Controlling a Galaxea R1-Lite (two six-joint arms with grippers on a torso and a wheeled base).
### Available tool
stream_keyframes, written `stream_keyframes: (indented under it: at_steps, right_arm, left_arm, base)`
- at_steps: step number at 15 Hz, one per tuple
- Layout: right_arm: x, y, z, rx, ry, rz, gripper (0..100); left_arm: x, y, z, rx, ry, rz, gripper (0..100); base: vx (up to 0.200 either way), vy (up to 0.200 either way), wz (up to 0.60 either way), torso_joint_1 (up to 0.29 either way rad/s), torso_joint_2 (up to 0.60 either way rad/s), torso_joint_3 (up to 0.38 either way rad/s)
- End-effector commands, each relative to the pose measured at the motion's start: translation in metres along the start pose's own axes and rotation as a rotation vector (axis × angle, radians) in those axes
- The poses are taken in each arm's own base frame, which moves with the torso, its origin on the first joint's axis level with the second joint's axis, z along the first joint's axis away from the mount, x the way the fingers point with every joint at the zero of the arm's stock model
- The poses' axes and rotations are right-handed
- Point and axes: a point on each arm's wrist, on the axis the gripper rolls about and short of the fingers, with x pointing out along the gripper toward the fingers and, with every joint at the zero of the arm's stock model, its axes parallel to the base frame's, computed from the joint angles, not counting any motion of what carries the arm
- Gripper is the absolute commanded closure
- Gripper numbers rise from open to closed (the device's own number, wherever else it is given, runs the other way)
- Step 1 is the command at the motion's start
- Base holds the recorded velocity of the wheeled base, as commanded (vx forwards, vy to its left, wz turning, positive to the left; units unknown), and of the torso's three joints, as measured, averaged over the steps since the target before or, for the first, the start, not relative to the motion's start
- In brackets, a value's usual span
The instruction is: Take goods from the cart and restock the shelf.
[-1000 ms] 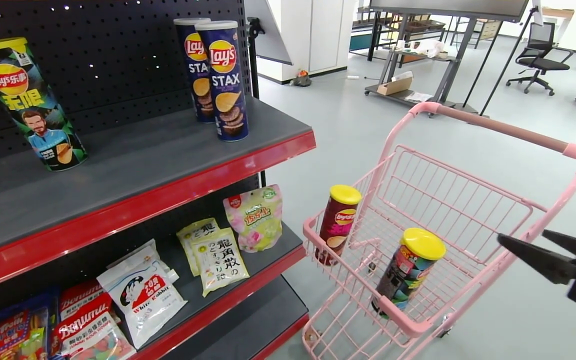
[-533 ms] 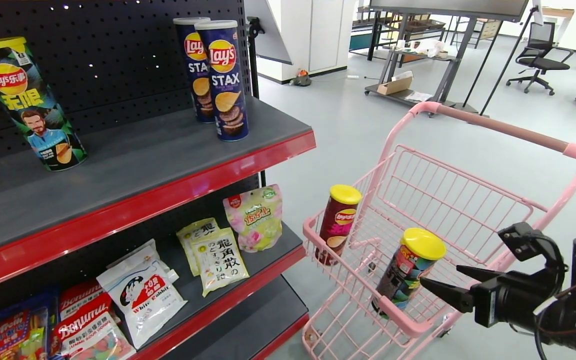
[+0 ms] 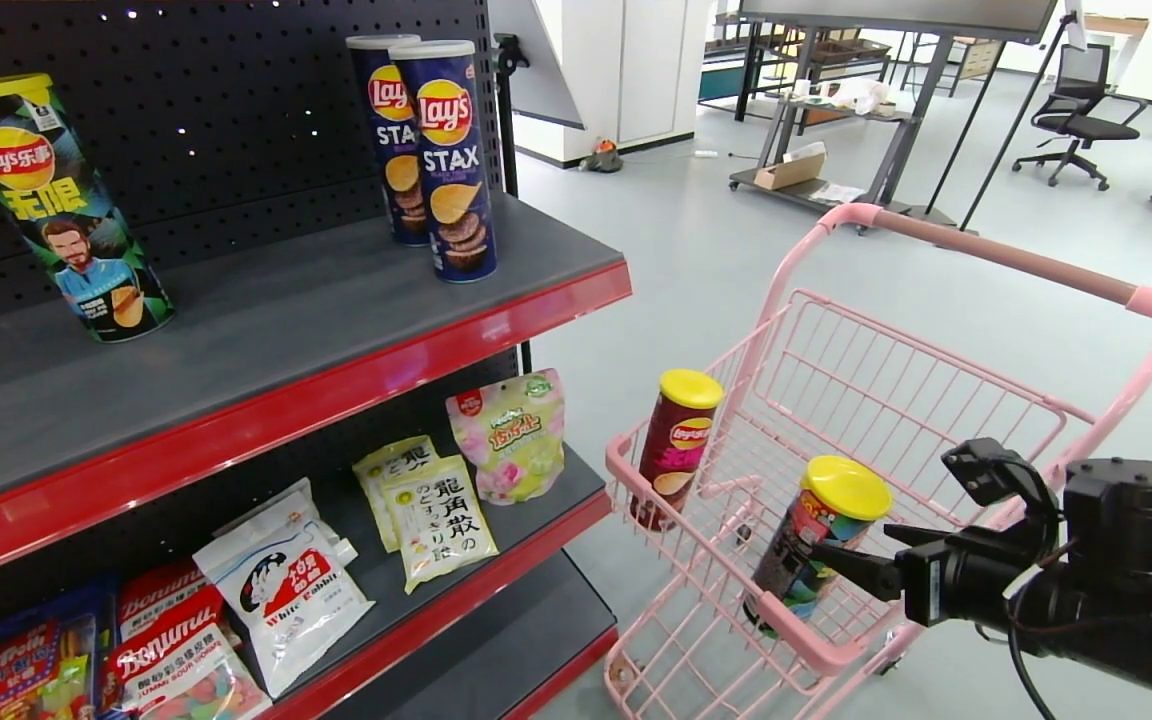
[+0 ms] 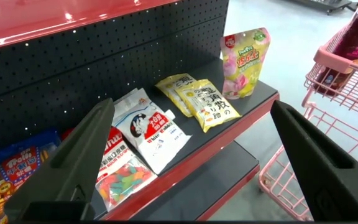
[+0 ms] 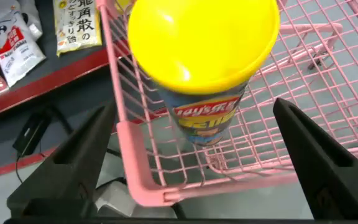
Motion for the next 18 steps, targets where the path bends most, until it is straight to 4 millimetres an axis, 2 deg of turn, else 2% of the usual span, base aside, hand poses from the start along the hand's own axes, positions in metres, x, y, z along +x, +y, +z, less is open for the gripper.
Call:
stream_keyframes:
  at_steps: [1,8,16,17,18]
  right_arm:
    - [0.015,-0.006,-0.005,0.012,0.033,-0.008,0]
    - [0.048,-0.012,-0.001,-0.002,-0.005,0.004,0]
    - [0.065,-0.009,-0.006,-0.018,-0.017,0.018,0]
    - [0.066,-0.009,-0.006,-0.019,-0.017,0.018,100]
    - [0.068,-0.007,-0.007,-0.023,-0.015,0.021,100]
  left_arm:
    - [0.000,0.000,0.000,0.000,0.002,-0.001,0]
    - [0.000,0.000,0.000,0.000,0.000,0.001,0]
    - [0.000,0.000,0.000,0.000,0.002,0.001,0]
    - [0.000,0.000,0.000,0.000,0.002,0.001,0]
    - [0.000,0.000,0.000,0.000,0.000,0.001,0]
  base:
    - [0.000,0.000,0.00,0.000,0.00,0.000]
    - [0.000,0.000,0.00,0.000,0.00,0.000]
    - [0.000,0.000,0.00,0.000,0.00,0.000]
    - [0.000,0.000,0.00,0.000,0.00,0.000]
    - [0.000,0.000,0.00,0.000,0.00,0.000]
